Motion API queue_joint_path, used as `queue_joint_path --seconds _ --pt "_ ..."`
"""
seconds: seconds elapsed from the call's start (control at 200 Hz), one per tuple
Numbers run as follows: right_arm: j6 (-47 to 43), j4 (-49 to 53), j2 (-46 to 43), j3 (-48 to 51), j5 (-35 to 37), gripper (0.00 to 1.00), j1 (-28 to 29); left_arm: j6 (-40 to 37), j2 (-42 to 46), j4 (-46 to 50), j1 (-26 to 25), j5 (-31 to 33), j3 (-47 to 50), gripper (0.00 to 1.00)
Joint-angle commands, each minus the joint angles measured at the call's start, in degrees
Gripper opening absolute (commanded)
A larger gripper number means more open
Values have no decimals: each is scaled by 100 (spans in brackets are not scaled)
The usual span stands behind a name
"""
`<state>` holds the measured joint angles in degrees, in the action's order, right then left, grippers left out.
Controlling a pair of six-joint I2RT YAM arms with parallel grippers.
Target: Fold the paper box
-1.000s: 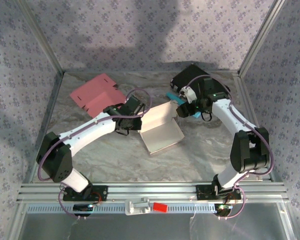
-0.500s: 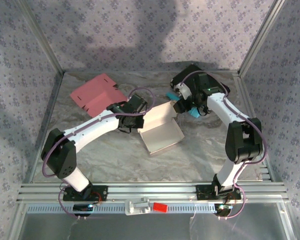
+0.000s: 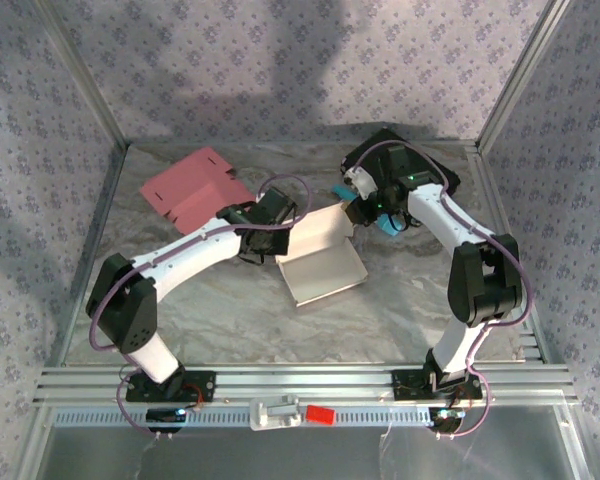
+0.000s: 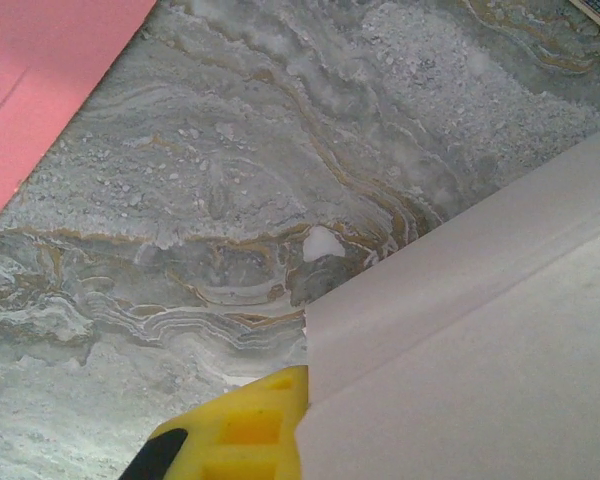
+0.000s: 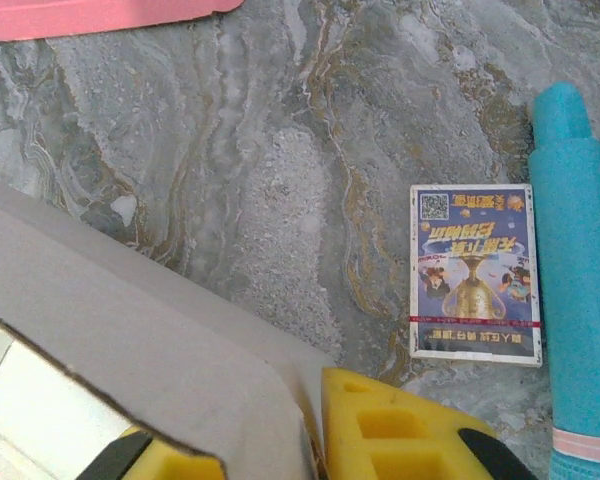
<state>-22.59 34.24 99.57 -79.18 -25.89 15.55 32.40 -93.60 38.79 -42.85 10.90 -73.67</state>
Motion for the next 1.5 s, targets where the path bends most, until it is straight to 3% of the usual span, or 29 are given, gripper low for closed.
queue_joint_path --seconds 0.0,0.165,0.405,0.69,0.874,1.189,1.379,1.499 --pt "171 214 -40 -133 257 19 66 139 -95 44 83 178 -268 0" --pt "273 290 -186 0 320 26 96 69 -157 42 136 162 -366 0" --pt "317 65 -56 -9 444 25 115 -137 -229 41 154 -38 -402 0" --pt "476 244 136 -373 640 1 258 -24 -264 92 266 67 -497 0" --pt "1707 -133 70 -276 1007 0 672 350 -310 173 572 22 -668 0" --pt "4653 -1494 -212 380 3143 0 1665 640 -526 -254 1079 -336 -827 0" --pt "4997 -2410 -321 720 3710 0 1990 439 -525 -887 1292 -554 -693 0" --pt "4979 -2904 -427 935 3698 0 1987 221 -400 -1242 1349 -709 -527 0"
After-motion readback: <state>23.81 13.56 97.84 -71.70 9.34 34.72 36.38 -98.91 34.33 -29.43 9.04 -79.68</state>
